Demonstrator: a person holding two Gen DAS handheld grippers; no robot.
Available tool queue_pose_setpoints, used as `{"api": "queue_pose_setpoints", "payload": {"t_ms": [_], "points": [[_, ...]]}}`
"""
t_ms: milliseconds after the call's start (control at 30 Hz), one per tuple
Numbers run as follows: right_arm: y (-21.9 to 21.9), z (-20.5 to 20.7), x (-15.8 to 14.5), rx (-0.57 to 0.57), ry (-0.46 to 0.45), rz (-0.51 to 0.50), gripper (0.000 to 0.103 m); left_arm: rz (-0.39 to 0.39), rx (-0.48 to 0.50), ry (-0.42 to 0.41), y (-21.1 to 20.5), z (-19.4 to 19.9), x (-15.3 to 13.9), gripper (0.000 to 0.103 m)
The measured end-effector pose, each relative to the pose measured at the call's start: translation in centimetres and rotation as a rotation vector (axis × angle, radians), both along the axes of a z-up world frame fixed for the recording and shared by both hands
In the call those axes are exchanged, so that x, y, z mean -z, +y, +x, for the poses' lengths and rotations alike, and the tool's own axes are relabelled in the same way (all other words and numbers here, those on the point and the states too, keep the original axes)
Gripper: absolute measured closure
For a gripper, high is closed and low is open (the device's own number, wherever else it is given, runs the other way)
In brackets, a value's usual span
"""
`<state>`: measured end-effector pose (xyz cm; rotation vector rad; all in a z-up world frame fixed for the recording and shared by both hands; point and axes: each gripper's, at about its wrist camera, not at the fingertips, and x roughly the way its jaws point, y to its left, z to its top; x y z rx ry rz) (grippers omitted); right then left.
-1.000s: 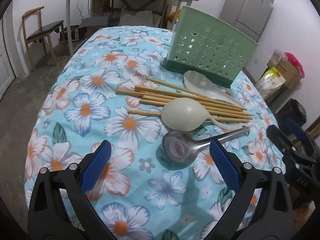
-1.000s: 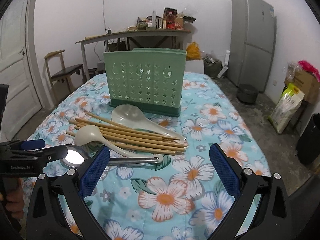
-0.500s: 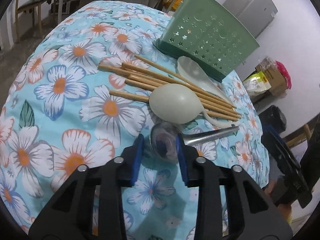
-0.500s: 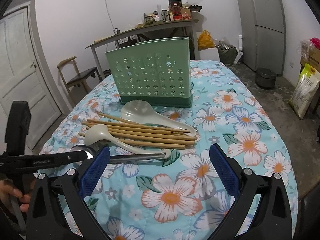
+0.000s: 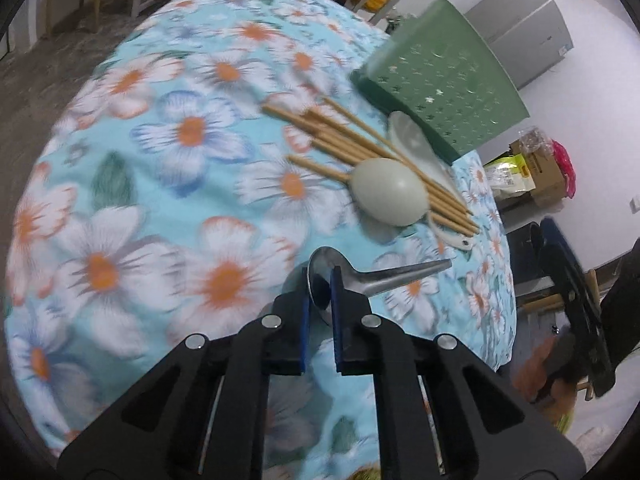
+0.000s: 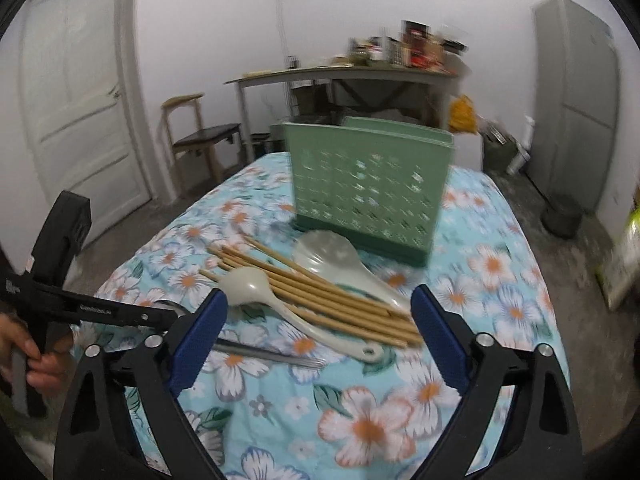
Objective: Organize utensils
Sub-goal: 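Grasp the steel spoon with the left tool while the right tool grasps a white ceramic spoon, then lift the white ceramic spoon with the right tool toward the green holder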
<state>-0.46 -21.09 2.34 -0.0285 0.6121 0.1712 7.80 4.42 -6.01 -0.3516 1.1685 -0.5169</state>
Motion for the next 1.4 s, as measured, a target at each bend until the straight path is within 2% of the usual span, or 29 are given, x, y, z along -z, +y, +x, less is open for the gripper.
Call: {"api": "queue_pose_setpoints", "payload": {"t_ms": [100, 233, 333, 400, 567, 767, 1100, 1167, 1300, 1400], "points": [[2.0, 1.4, 0.1, -0.089, 0.007, -0.106, 0.028, 0.012, -0.018, 0.000, 1.5, -0.1, 0.0, 0.095], [5.3, 3.1, 1.9, -0.231, 0.043, -0.299, 0.036, 0.045, -0.027, -0.033, 2.2, 0.0, -0.3, 0.094], [6.4, 3.6, 2.9, -0.286, 0.065, -0.377, 0.044, 0.084, -0.011, -0.064, 2.1, 0.0, -0.5, 0.093], [7.1, 4.0, 3.6, -0.310, 0.079, -0.436, 0.053, 0.085, -0.004, -0.067, 2.1, 0.1, -0.4, 0.093], [8.4, 4.3, 5.1, -0.374, 0.102, -0.552, 0.056, 0.059, 0.004, -0.064, 2.5, 0.4, -0.1, 0.093], [9.4, 5.1, 5.7, -0.395, 0.101, -0.604, 0.070, 0.035, 0.009, -0.068, 2.6, 0.7, 0.2, 0.092], [10.9, 5.8, 6.6, -0.413, 0.078, -0.685, 0.071, 0.020, 0.017, -0.068, 2.8, 0.9, 0.4, 0.092], [10.9, 6.0, 6.2, -0.407, 0.076, -0.651, 0.073, 0.019, 0.015, -0.069, 2.8, 0.9, 0.4, 0.092], [9.9, 6.8, 4.8, -0.371, 0.090, -0.525, 0.092, 0.016, 0.013, -0.069, 2.9, 0.9, 0.4, 0.092], [8.7, 7.5, 4.3, -0.332, 0.115, -0.427, 0.096, 0.019, 0.007, -0.074, 2.8, 0.9, 0.4, 0.092]]}}
